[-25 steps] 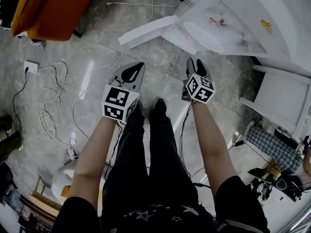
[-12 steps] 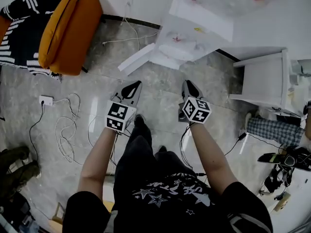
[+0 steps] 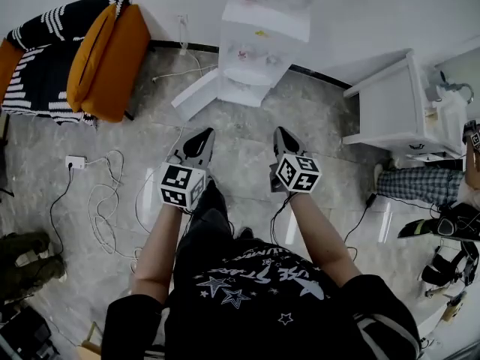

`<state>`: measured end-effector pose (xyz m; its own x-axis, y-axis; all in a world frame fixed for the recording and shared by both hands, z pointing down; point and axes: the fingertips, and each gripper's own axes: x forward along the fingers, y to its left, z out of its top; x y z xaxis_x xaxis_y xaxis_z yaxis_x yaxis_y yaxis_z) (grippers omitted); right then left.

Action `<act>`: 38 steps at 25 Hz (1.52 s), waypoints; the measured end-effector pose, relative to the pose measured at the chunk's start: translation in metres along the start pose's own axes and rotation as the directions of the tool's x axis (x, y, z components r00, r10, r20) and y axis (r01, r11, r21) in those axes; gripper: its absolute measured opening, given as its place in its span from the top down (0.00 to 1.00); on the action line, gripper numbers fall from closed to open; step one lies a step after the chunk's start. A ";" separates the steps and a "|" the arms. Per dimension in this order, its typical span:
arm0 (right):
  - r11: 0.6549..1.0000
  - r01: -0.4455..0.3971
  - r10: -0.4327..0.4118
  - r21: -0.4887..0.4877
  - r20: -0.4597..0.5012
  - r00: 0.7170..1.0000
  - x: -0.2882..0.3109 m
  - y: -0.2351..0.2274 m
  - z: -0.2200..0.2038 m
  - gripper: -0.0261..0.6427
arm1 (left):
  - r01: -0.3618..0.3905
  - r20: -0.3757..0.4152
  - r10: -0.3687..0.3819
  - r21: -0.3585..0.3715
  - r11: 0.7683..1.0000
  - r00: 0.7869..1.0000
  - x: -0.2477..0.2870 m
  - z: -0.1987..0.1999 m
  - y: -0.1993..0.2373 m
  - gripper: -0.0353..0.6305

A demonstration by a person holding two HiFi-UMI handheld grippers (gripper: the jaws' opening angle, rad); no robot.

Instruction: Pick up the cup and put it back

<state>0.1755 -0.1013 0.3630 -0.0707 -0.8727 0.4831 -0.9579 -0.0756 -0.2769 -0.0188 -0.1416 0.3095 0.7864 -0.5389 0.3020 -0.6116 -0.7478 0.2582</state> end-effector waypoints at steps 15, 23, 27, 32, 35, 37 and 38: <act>0.989 -0.119 0.128 -0.084 0.108 0.986 -0.187 0.001 -0.006 0.95 | -0.079 0.080 0.076 0.027 0.997 0.994 -0.097 -0.006 -0.151 0.93; 0.970 -0.188 0.206 -0.152 0.118 0.971 -0.240 0.019 -0.003 0.95 | -0.125 0.096 0.122 0.029 0.992 0.988 -0.139 -0.003 -0.196 0.93; 0.963 -0.211 0.229 -0.167 0.098 0.969 -0.251 0.028 -0.010 0.95 | -0.133 0.093 0.131 0.021 0.991 0.987 -0.156 -0.003 -0.206 0.93; 0.951 -0.235 0.256 -0.200 0.081 0.963 -0.264 0.038 -0.020 0.95 | -0.143 0.076 0.142 0.009 0.990 0.987 -0.172 -0.011 -0.214 0.93; 0.947 -0.247 0.269 -0.207 0.084 0.960 -0.272 0.045 -0.018 0.95 | -0.141 0.071 0.140 0.005 0.990 0.988 -0.176 -0.011 -0.218 0.93; 0.940 -0.257 0.280 -0.223 0.079 0.957 -0.276 0.051 -0.018 0.95 | -0.132 0.068 0.131 0.007 0.991 0.989 -0.175 -0.011 -0.221 0.93; 0.937 -0.264 0.287 -0.230 0.075 0.955 -0.277 0.053 -0.020 0.95 | -0.126 0.067 0.125 0.011 0.992 0.990 -0.174 -0.012 -0.224 0.93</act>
<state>0.1390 0.1461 0.2313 -0.3217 -0.8912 0.3199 -0.9427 0.2701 -0.1956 -0.0198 0.1239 0.2100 0.7077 -0.6529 0.2700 -0.7050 -0.6779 0.2084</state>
